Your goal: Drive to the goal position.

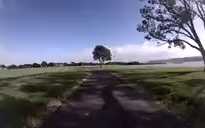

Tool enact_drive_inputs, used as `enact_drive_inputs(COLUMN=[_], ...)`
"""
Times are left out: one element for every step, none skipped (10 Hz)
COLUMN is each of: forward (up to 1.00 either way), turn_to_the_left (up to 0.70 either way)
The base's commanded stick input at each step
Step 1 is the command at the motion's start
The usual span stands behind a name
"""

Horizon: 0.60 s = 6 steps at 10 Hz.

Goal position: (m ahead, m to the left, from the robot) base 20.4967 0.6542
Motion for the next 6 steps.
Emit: enact_drive_inputs(forward=[0.45,0.45,0.45,0.45,0.45,0.45], turn_to_the_left=[-0.25,-0.27,-0.27,-0.27,-0.27,-0.27])
